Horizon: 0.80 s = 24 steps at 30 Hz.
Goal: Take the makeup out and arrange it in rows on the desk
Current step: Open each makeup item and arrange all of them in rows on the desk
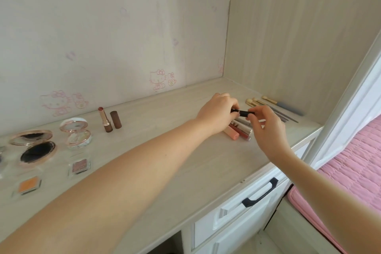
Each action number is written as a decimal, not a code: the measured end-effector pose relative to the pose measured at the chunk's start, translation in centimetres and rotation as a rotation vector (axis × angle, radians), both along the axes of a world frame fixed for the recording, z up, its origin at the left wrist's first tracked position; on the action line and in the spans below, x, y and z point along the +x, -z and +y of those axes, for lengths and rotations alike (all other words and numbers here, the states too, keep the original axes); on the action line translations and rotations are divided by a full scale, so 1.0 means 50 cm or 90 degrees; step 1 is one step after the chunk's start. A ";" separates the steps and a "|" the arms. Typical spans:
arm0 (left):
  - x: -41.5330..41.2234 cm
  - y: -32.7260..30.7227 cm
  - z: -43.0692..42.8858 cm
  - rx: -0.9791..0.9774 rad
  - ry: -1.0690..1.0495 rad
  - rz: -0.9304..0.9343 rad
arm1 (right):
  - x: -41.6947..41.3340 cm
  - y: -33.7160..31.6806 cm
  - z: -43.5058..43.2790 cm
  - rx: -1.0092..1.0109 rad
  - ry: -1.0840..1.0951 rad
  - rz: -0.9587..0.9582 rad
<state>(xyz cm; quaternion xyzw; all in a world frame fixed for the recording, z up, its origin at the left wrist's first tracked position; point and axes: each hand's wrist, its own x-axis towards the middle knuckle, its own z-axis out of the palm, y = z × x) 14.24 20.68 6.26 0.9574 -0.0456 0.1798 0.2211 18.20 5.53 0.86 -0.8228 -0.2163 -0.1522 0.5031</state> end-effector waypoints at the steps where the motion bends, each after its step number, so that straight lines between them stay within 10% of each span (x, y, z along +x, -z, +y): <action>1: -0.022 -0.005 0.011 0.007 0.002 0.001 | -0.015 -0.004 0.008 0.008 -0.014 0.008; 24: -0.576 0.040 0.263 0.034 -0.171 -0.055 | -0.422 -0.008 0.282 -0.192 -0.363 -0.027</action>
